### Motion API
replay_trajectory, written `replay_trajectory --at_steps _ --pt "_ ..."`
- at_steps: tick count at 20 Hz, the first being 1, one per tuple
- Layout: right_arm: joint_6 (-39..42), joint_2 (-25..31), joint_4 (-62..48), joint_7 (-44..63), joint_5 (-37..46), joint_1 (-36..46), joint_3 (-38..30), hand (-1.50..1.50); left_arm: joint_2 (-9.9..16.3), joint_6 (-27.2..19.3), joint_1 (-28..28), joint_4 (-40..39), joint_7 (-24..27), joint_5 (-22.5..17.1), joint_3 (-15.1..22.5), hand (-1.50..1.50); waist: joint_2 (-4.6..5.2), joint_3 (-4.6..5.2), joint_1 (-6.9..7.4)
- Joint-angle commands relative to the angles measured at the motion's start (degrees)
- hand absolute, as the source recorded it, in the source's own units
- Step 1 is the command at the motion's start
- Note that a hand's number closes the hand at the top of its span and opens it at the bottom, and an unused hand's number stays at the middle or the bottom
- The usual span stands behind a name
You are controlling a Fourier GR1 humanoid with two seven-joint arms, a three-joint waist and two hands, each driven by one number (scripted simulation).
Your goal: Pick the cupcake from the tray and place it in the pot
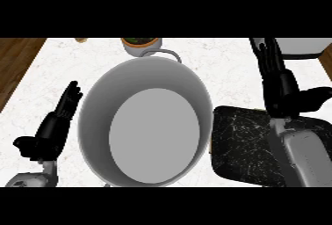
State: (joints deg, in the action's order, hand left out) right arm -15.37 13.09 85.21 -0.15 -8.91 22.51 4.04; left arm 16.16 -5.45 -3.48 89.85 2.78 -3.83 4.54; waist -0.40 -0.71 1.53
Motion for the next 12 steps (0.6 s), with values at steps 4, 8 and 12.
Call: replay_trajectory --at_steps 4,8,12 --pt "-13.9 1.5 -2.1 8.5 0.5 -17.5 -10.7 1.5 4.5 -4.2 5.6 -2.3 -2.2 2.8 -5.8 0.0 -0.05 0.71 -6.27" --pt "-22.2 15.3 -12.5 9.5 17.0 -28.9 -13.6 -1.5 5.7 -5.3 8.2 -2.6 -4.0 2.9 -7.7 0.0 1.92 1.86 -7.65" --pt "-36.1 10.7 -4.9 5.9 25.5 -38.2 -12.8 -1.5 6.7 -4.8 8.6 -3.3 -6.4 2.8 -8.2 0.0 -0.11 1.13 -6.62"
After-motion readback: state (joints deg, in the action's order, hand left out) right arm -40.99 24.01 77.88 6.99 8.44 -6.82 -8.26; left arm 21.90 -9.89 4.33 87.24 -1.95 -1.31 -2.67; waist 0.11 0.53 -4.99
